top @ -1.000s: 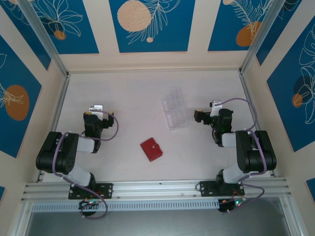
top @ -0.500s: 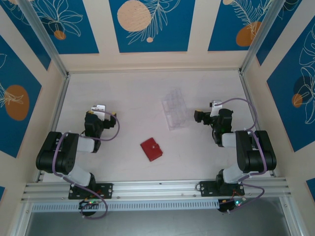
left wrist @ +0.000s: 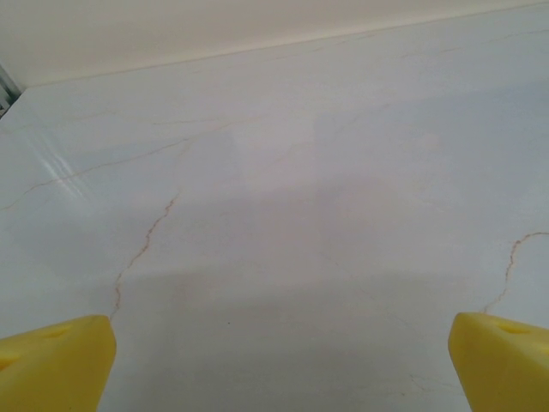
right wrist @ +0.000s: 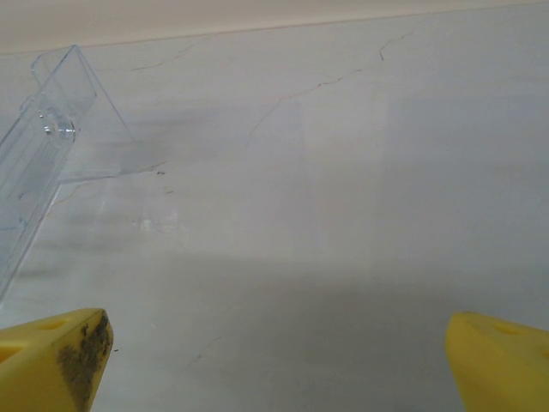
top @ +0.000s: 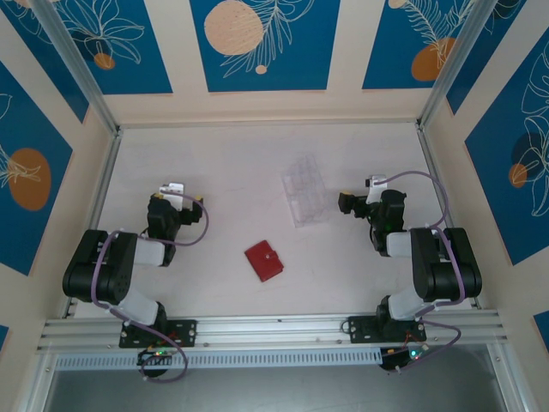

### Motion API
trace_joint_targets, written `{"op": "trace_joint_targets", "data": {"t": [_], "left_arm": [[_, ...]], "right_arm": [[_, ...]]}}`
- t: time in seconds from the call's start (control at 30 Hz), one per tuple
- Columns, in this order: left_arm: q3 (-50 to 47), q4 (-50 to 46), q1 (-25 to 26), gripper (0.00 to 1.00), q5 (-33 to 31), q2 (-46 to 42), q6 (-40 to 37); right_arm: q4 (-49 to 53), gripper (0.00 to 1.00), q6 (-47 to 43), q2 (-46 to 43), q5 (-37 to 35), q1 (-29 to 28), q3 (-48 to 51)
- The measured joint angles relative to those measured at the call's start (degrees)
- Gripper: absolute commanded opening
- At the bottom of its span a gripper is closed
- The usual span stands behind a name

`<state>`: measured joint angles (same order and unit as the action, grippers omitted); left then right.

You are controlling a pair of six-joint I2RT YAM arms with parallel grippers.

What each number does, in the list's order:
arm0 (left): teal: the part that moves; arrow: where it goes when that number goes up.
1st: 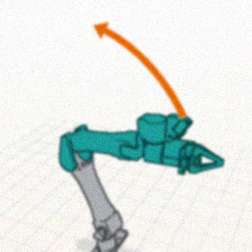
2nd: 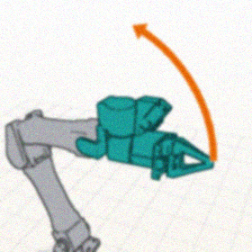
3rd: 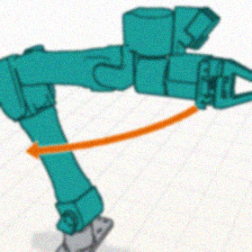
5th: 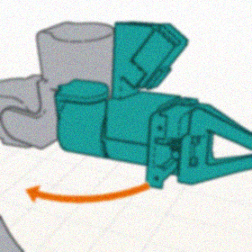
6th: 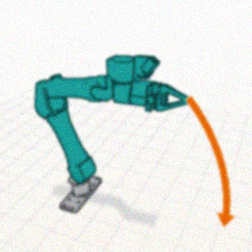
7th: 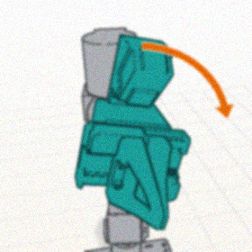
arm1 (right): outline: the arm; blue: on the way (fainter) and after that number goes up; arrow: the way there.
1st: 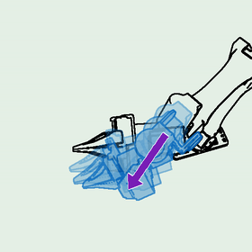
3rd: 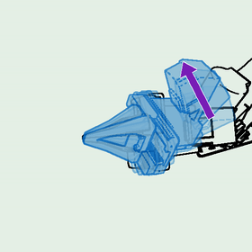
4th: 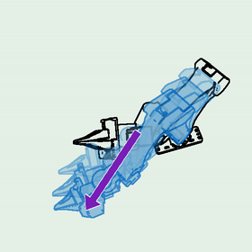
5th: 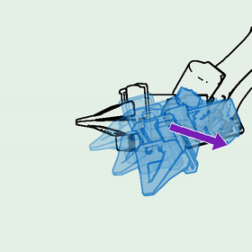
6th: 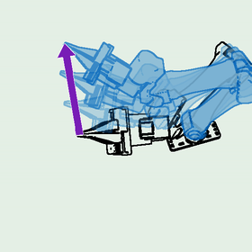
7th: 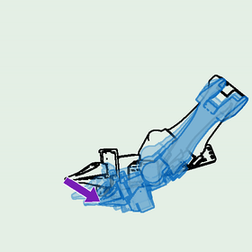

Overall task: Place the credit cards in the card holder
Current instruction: Reset both arms

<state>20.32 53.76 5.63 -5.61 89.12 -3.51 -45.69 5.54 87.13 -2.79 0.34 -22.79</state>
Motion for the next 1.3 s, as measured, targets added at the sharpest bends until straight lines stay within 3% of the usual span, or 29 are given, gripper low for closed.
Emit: {"op": "trace_joint_targets", "data": {"t": [0.2,0.4,0.53,0.8,1.3], "left_arm": [[-0.1,0.3,0.0,1.00,0.1,0.0,0.0],[-6.8,10.1,0.0,1.00,-3.5,0.3,0.9],[-1.9,3.1,-0.1,1.00,-2.2,0.3,1.0],[0.5,0.5,-0.3,1.00,1.0,0.2,0.5],[0.5,-0.9,-0.3,1.00,1.3,0.2,0.4]], "right_arm": [[0.0,0.99,0.0,0.0,0.0,0.0,0.0],[0.1,0.99,0.0,0.0,0.0,-0.2,0.0],[0.1,0.99,0.0,0.0,0.0,-0.2,0.0],[0.1,0.99,0.0,0.0,-0.2,-0.3,0.0],[0.1,0.99,0.0,0.0,-0.3,-0.4,0.0]]}}
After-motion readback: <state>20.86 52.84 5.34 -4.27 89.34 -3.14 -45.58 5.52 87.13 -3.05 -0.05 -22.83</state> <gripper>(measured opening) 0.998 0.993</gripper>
